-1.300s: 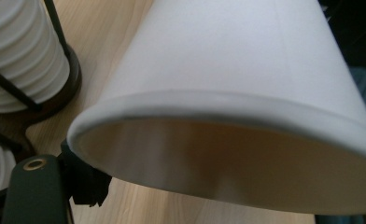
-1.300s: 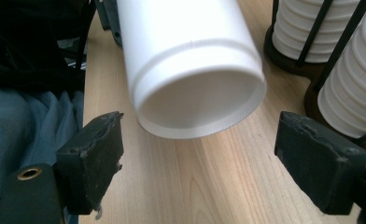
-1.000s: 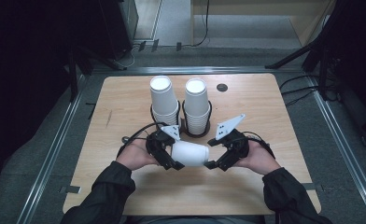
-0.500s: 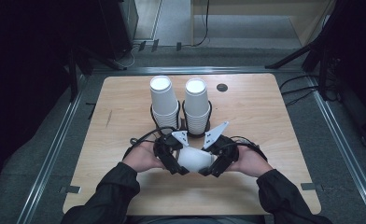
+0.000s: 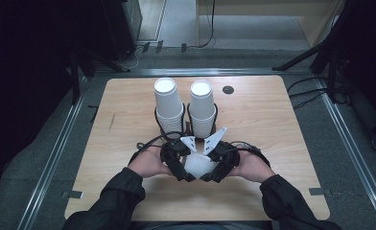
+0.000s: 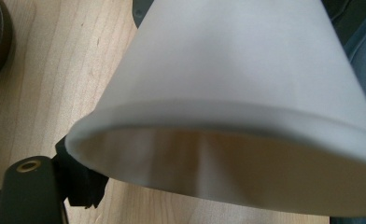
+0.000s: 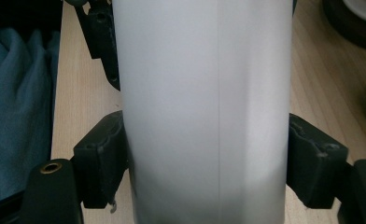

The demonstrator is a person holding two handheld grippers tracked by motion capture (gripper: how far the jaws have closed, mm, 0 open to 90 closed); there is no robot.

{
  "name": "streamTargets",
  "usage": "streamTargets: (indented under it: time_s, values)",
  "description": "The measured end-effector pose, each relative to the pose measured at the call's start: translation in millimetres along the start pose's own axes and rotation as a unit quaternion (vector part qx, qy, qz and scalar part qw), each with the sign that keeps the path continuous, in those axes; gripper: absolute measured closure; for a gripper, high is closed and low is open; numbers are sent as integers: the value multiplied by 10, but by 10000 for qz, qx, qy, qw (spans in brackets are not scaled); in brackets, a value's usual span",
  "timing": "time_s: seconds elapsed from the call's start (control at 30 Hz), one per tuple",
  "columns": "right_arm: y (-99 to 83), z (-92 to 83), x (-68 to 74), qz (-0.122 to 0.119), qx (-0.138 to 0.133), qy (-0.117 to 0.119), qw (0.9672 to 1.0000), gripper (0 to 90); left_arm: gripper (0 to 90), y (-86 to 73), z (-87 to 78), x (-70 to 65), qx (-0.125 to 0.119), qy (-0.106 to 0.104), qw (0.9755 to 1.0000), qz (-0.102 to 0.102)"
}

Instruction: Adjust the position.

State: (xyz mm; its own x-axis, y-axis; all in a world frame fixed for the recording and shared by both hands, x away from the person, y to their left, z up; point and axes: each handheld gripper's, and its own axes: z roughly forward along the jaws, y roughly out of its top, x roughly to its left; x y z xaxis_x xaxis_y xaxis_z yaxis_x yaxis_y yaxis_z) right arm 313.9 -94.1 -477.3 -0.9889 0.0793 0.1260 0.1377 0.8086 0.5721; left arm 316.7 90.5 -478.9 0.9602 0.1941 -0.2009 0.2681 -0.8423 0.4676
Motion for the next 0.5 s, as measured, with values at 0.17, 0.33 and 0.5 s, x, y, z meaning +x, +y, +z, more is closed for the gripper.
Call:
streamTargets:
  time_s: [0.17, 0.33, 0.5]
  values:
    - [4, -23, 4, -13, -38, 10, 10000, 236, 117, -12, -24, -7, -130, -11, 9999, 49]
    - [1, -57, -4, 33, -132, 57, 9999, 229, 85, -27, -59, -8, -304, 5, 9995, 88]
    - [-31, -96, -21, 83, -116, -15, 9999, 228, 11, -61, -99, 28, -443, 11, 9990, -73]
